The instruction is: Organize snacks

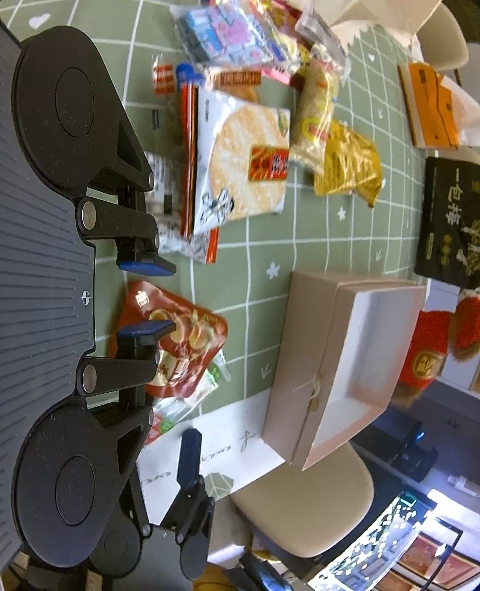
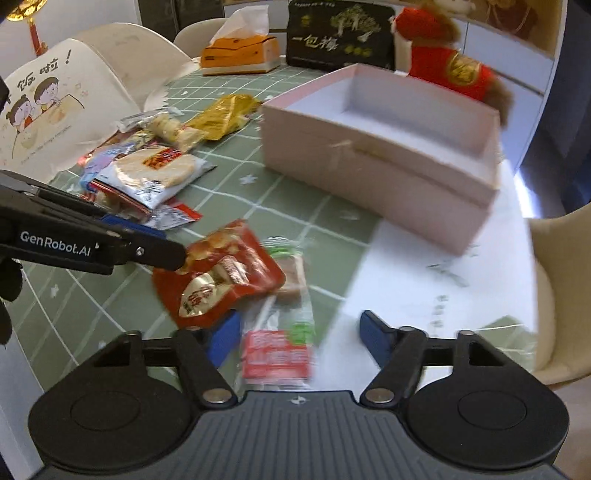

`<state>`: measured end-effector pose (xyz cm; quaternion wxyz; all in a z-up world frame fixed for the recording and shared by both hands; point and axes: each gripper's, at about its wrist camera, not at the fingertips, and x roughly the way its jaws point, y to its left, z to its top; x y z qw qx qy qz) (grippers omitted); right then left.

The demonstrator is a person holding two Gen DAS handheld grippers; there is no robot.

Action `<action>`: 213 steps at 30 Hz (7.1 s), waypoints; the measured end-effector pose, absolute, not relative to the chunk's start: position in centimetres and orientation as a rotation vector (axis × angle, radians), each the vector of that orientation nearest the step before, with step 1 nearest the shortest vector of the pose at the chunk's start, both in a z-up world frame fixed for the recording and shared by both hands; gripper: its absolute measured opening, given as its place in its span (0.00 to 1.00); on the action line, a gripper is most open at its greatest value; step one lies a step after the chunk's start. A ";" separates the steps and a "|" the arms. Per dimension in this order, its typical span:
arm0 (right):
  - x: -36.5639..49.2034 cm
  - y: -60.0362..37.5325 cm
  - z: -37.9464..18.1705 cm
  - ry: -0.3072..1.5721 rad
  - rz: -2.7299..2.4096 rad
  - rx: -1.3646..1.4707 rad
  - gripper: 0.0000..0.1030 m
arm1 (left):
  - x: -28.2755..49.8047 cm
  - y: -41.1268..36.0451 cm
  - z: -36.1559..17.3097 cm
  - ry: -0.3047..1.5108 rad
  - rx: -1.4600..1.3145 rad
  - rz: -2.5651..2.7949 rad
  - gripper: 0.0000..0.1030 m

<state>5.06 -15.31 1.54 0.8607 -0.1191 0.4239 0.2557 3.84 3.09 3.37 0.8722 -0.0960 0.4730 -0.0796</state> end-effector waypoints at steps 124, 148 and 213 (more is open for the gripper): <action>3.7 -8.4 5.5 1.009 0.641 -0.175 0.69 | 7.2 10.4 2.8 1.053 -0.557 -0.278 0.66; 8.0 -6.4 4.6 0.910 0.513 -0.168 0.81 | -0.5 11.5 4.7 1.025 -0.406 -0.217 0.62; 6.2 -17.2 4.2 0.950 0.432 -0.133 0.77 | 2.1 2.3 2.5 0.964 -0.186 -0.184 0.63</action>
